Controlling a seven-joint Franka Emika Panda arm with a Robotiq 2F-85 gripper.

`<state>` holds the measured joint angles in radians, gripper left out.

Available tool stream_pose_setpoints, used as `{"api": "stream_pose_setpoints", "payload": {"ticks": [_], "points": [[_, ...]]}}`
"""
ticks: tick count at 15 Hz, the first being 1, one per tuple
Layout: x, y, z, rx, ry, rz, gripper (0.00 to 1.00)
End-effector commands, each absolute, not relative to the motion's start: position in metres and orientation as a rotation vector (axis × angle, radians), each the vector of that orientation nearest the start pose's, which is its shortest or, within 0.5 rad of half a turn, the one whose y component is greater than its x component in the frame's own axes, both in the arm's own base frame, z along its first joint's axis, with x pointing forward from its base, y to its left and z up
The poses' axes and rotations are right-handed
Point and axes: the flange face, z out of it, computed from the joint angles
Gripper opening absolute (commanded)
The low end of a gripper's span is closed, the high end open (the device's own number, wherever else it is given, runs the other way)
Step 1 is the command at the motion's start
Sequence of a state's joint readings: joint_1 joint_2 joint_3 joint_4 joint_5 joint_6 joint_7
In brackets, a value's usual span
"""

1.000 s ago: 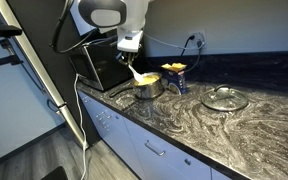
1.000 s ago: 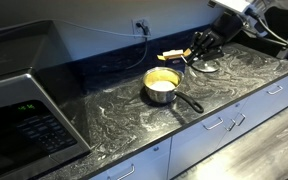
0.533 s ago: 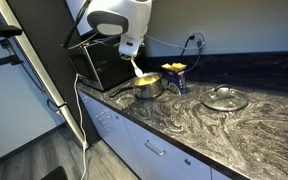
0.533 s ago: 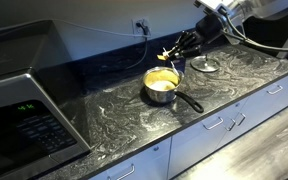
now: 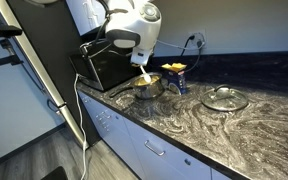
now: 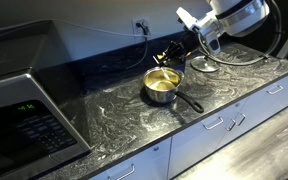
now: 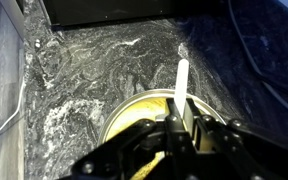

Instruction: Pick up the spoon, stir in the pot to mix the objects, put the spoon back on the table and then, pick up the lid and close the pot

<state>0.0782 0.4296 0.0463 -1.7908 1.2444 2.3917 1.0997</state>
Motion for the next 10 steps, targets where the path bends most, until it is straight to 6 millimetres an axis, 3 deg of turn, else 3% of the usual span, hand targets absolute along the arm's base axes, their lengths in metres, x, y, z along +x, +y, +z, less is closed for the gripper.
{"api": "stream_pose_setpoints", "payload": {"ticks": [1, 10], "points": [[0.686, 0.093, 0.318, -1.308, 1.819, 0.482, 0.03], [0.698, 0.107, 0.280, -1.316, 1.828, 0.560, 0.03]]}}
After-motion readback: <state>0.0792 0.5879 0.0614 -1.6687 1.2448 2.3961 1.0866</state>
